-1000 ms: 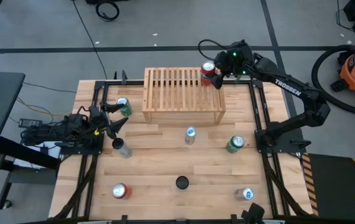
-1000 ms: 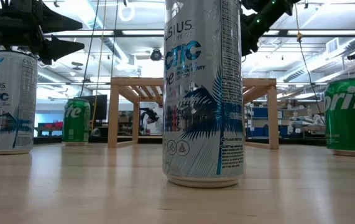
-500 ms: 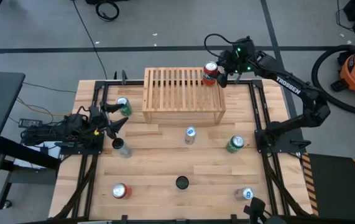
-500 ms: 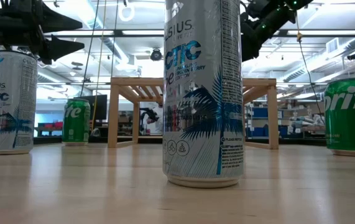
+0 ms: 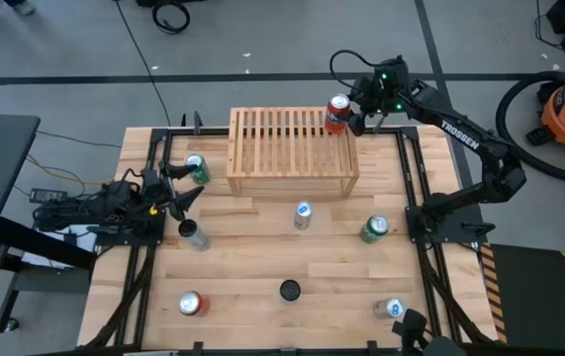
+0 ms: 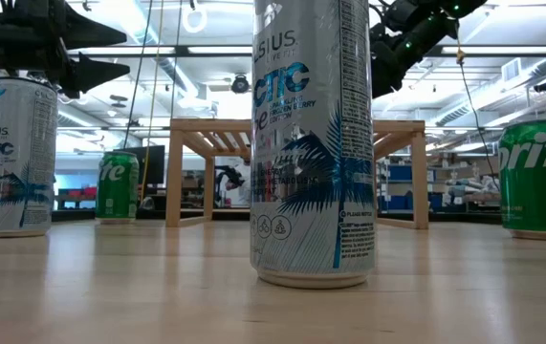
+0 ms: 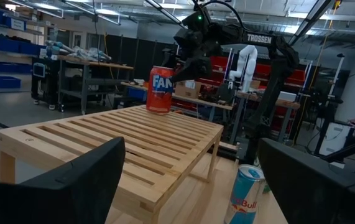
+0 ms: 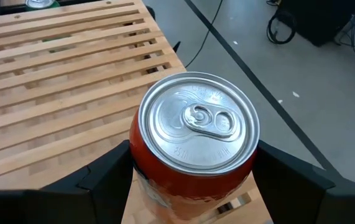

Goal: Place canned beverage on shelf
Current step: Put the top red soda can on the shelf, then put the right green soda can on the shelf

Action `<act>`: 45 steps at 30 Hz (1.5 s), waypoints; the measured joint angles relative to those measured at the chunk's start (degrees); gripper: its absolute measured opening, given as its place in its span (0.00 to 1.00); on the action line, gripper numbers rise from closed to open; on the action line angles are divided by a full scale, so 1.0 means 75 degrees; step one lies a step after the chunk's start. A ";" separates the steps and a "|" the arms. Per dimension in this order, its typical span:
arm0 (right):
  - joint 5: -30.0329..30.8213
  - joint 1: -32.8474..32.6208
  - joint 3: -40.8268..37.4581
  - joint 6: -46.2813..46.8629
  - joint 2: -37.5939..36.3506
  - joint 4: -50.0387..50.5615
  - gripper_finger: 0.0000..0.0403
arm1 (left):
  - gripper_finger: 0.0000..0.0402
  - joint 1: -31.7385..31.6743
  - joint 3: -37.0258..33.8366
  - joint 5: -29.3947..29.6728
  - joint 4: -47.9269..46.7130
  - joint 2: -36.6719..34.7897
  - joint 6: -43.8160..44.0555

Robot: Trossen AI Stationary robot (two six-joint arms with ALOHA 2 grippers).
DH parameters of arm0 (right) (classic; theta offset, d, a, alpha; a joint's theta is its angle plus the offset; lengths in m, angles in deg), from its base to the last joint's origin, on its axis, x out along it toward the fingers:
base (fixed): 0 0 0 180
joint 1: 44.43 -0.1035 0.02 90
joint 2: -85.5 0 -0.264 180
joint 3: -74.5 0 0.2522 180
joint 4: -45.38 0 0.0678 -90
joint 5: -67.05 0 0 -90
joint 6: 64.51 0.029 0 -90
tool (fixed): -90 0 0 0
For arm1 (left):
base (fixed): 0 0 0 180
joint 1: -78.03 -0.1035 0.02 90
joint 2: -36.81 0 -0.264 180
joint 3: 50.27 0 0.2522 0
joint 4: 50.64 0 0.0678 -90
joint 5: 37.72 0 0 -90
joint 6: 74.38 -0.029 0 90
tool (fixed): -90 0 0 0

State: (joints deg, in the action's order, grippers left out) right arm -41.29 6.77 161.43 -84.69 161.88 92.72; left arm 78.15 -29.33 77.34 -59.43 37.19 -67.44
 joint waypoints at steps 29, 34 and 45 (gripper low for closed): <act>-0.0110 0.0015 -0.0035 -0.0074 -0.0445 0.0357 0.93 | 0.92 0.0000 0.0000 0.0000 0.0140 -0.0002 -0.0012; -0.0110 0.0015 -0.0029 0.0246 -0.0922 0.0482 0.93 | 0.92 0.0000 0.0000 0.0000 0.0140 0.0001 -0.0020; -0.0110 -0.0417 -0.0026 0.1758 -0.2173 0.1782 0.93 | 0.92 0.0000 0.0000 0.0000 0.0157 0.0001 -0.0032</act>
State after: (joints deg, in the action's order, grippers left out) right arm -42.11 3.64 161.23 -71.51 145.58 106.08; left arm 78.15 -29.33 77.34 -58.25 37.19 -67.68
